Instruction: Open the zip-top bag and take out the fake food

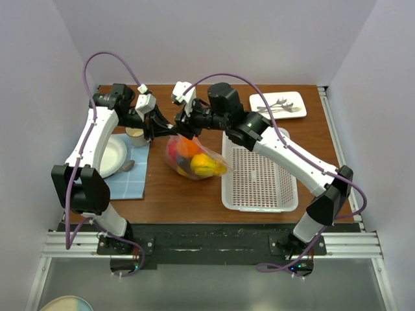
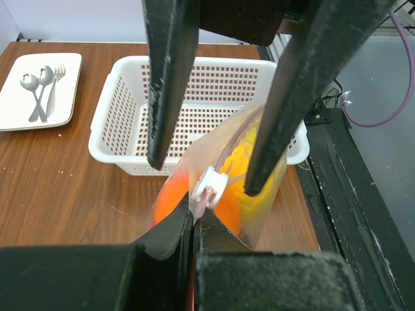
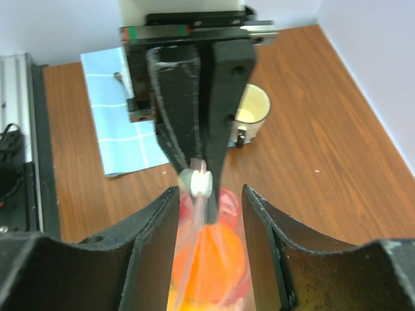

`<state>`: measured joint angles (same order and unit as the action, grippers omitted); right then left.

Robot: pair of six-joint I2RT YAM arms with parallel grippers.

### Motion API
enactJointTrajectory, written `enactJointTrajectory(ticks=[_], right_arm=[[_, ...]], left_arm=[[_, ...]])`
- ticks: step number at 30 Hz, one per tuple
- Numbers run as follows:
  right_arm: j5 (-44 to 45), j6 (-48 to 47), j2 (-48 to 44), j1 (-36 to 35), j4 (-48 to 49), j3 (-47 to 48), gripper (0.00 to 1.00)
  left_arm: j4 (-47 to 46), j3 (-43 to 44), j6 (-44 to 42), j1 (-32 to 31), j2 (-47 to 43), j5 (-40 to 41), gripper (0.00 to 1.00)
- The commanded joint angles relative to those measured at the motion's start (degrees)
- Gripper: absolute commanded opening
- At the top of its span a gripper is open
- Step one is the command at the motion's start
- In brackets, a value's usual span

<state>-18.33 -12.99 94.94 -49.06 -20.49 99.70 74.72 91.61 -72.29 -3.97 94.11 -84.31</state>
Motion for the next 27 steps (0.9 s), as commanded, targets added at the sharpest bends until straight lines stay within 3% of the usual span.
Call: enactJointTrajectory(ticks=[1,11,27], right_arm=[[-2.8,-0.5,0.0,-0.4,-1.3,3.3,0.48],[-2.4,-0.5,0.6,-0.8,-0.7,3.2,0.48],[-1.5,0.8,2.8,-0.8,1.9,3.9,0.34]], left_arm=[[0.6,2.3,-1.7,0.0,0.2,-1.7,0.02],[0.6,2.1,-1.6,0.0,0.5,-1.9,0.02],[0.6,0.7,-2.2,0.0,0.0,-1.3,0.02]])
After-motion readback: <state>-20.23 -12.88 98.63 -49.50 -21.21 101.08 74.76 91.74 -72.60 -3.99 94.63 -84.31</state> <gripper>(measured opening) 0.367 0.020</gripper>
